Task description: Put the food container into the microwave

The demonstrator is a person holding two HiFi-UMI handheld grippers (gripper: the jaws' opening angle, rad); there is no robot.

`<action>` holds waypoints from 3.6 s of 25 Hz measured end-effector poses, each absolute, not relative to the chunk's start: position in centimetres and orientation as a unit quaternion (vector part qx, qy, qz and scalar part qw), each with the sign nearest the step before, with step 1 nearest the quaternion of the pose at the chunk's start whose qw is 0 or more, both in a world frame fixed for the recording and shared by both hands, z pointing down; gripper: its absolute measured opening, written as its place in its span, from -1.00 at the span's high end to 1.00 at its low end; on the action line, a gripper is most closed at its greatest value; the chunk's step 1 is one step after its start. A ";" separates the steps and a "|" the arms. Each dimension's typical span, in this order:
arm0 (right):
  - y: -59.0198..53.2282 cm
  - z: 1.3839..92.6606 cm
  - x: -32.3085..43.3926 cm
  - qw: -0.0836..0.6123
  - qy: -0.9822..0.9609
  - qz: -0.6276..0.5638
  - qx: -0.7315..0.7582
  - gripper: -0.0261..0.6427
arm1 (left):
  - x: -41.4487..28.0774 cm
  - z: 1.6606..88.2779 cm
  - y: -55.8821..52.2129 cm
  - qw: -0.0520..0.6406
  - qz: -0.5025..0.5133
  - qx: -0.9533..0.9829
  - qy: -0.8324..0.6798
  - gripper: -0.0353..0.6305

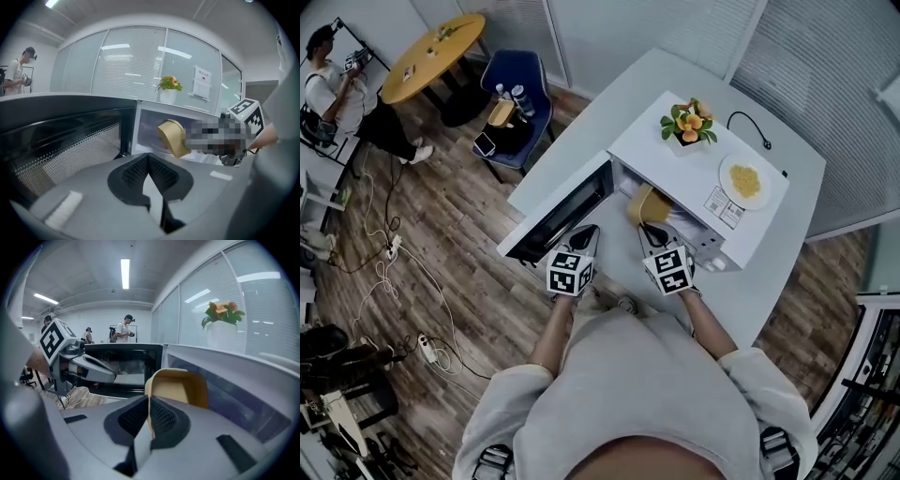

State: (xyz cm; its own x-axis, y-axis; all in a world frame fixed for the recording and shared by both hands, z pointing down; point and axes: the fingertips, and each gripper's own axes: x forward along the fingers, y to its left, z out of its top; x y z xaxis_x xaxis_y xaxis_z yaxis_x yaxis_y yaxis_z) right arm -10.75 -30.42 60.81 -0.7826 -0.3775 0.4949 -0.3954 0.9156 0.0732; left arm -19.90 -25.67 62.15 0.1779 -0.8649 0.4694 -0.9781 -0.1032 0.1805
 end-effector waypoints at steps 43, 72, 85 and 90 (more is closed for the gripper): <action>-31.5 61.7 -7.1 0.322 -0.853 0.049 0.408 0.87 | -13.4 62.7 -32.8 0.196 0.174 0.901 -0.345 0.86; -29.3 67.2 -6.3 0.543 -0.785 -0.176 0.241 0.87 | -13.3 62.8 -30.5 0.195 0.176 0.899 -0.350 0.86; -29.1 68.4 -6.2 0.580 -0.758 -0.218 0.204 0.87 | -13.3 62.8 -29.9 0.194 0.177 0.900 -0.349 0.86; -29.7 68.5 -6.2 0.581 -0.758 -0.211 0.207 0.87 | -13.7 62.9 -30.0 0.194 0.176 0.898 -0.353 0.86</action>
State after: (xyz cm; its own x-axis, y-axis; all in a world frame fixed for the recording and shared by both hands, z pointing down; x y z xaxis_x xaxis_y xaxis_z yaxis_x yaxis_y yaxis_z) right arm -6.20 -29.70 68.51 -0.2399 -0.5595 0.7934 -0.0685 0.8250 0.5610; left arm -13.67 -29.98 62.87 0.6884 -0.5665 0.4530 -0.7029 -0.6750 0.2242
